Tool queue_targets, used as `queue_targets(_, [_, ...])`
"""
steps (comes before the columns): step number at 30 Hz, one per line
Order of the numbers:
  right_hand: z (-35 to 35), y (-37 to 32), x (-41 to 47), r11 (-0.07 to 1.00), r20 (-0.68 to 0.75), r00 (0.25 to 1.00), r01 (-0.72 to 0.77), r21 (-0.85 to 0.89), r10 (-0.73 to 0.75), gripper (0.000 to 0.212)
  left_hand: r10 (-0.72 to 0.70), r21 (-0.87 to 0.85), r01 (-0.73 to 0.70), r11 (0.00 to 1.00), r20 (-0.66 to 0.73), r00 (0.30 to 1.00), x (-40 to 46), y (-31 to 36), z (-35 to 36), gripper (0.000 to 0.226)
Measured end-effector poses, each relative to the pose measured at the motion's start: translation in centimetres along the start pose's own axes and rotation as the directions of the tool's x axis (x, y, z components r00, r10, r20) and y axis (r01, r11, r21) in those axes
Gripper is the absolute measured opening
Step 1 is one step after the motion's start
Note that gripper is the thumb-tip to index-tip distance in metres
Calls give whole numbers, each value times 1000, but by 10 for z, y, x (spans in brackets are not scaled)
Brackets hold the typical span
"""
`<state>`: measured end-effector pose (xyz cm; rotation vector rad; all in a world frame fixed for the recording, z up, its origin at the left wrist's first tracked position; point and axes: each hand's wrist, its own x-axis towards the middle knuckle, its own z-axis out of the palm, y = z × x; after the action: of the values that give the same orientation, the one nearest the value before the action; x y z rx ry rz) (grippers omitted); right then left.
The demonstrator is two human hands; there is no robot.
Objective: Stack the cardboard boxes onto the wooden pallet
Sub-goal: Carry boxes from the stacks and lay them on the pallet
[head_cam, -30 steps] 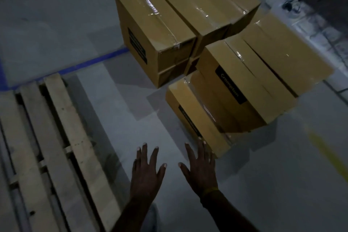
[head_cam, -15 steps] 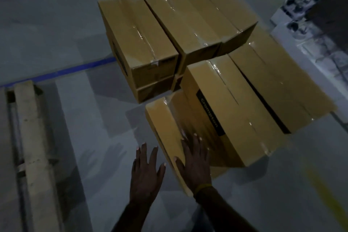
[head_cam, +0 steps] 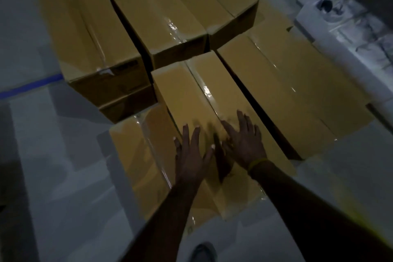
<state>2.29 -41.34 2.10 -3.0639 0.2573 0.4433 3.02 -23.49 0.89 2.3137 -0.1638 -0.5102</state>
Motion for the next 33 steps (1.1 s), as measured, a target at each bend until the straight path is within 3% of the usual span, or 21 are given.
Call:
queue_targets(4, [12, 42, 34, 999, 30, 999, 17, -43, -15, 77, -73, 34, 72, 997, 21, 997, 34, -1, 26, 87])
queue_targets(8, [19, 71, 61, 986, 165, 986, -50, 162, 23, 95, -99, 47, 98, 994, 5, 995, 41, -12, 39, 95])
queue_targets(11, [19, 75, 67, 962, 241, 970, -103, 252, 41, 100, -60, -79, 54, 995, -74, 995, 41, -17, 44, 88])
queue_targets(15, [17, 58, 52, 972, 139, 988, -102, 211, 73, 99, -96, -219, 43, 975, -237, 967, 35, -22, 47, 75])
queue_targets(18, [21, 34, 29, 972, 30, 996, -85, 219, 80, 91, -129, -180, 75, 981, -310, 942, 17, -26, 40, 74])
queue_targets(24, [24, -38, -24, 971, -28, 998, -57, 230, 65, 81, -178, -52, 171, 984, -306, 935, -40, -60, -10, 71])
queue_targets(33, [29, -222, -123, 942, -116, 993, 5, 334, 36, 78, -260, 35, 282, 959, -294, 920, -162, -174, -137, 69])
